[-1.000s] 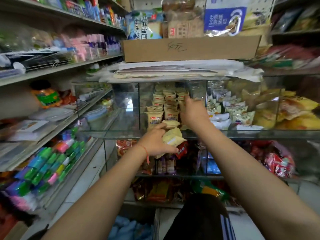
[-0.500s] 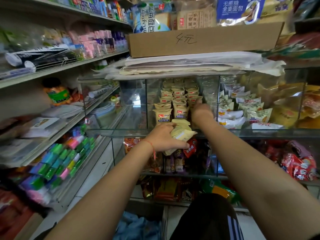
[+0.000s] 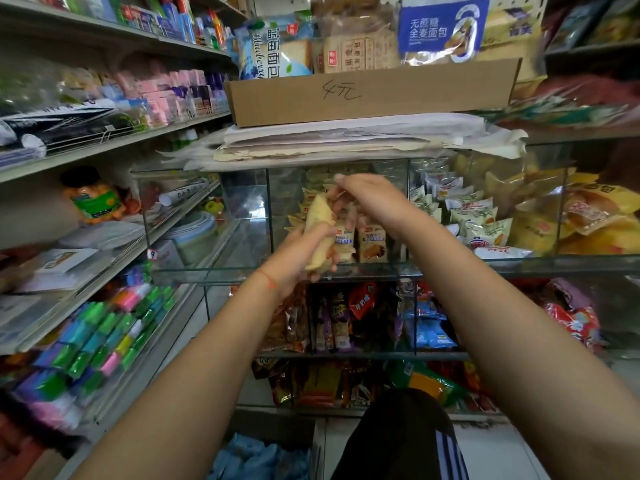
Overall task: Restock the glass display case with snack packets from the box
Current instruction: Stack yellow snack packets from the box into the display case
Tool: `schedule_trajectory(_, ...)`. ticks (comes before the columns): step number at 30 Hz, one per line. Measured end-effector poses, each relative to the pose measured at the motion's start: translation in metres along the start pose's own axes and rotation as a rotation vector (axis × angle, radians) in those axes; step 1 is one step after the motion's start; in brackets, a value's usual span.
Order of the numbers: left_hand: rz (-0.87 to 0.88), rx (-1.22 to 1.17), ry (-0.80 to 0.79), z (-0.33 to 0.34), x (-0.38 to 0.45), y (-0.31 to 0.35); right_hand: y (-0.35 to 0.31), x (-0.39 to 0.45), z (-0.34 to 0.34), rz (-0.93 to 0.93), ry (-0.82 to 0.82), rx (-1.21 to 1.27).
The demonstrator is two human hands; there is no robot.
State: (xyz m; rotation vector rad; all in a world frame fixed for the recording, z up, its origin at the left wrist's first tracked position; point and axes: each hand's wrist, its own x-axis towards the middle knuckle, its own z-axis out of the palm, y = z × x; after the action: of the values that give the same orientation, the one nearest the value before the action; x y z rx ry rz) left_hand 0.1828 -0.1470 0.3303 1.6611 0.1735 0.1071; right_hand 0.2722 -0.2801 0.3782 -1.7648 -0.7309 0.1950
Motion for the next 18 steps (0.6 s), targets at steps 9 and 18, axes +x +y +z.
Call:
schedule_trajectory(9,-0.027,-0.349,-0.194,-0.012,-0.003,-0.002,-0.016,-0.022,0.001,-0.002,-0.235,-0.261)
schedule_trajectory(18,0.232,0.238,0.421,0.010,0.009,-0.006,-0.012,-0.015,-0.004,-0.227,0.519,-0.661)
